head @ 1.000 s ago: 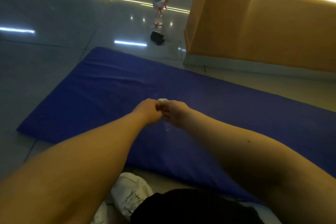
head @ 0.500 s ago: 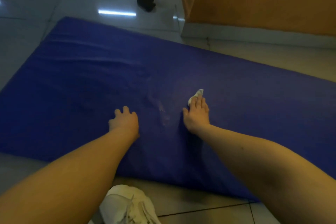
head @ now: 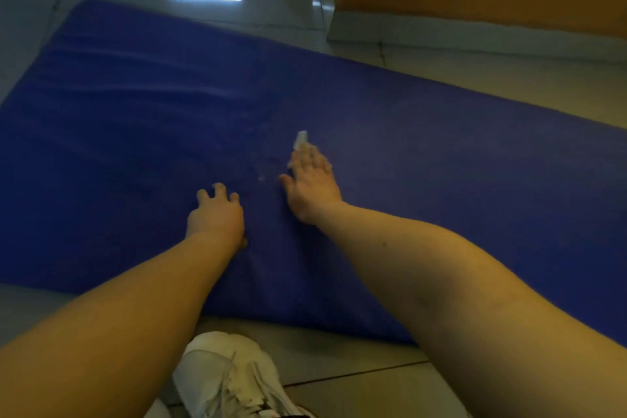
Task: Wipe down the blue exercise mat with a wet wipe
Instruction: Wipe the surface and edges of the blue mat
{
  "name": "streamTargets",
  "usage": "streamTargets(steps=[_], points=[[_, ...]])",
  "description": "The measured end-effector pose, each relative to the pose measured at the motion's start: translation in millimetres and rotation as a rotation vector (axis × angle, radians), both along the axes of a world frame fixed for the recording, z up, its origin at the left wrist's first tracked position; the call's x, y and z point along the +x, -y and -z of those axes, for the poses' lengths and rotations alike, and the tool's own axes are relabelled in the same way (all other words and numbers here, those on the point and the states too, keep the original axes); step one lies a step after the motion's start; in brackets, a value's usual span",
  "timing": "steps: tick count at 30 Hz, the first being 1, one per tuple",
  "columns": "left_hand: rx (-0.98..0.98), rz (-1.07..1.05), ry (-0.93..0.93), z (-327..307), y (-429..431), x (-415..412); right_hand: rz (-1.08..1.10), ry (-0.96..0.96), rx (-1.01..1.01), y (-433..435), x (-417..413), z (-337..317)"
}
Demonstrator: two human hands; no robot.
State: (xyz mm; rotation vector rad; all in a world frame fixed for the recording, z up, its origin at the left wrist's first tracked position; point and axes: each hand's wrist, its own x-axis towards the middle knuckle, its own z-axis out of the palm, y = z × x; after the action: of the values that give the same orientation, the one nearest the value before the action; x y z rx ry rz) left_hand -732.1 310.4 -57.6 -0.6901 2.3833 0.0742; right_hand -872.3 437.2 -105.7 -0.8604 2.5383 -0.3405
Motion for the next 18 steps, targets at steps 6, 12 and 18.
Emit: streamTargets(steps=[6, 12, 18], points=[[-0.017, 0.011, 0.008, 1.6, 0.5, -1.6, 0.570, -0.024, 0.251, -113.1, -73.8, -10.0], [-0.036, 0.017, 0.009, 1.5, -1.5, -3.3, 0.551, -0.058, 0.141, -47.3, -38.0, -9.7], [-0.002, -0.007, -0.009, -3.0, -2.9, -1.8, -0.067, 0.002, 0.037, 53.7, 65.1, -3.2]])
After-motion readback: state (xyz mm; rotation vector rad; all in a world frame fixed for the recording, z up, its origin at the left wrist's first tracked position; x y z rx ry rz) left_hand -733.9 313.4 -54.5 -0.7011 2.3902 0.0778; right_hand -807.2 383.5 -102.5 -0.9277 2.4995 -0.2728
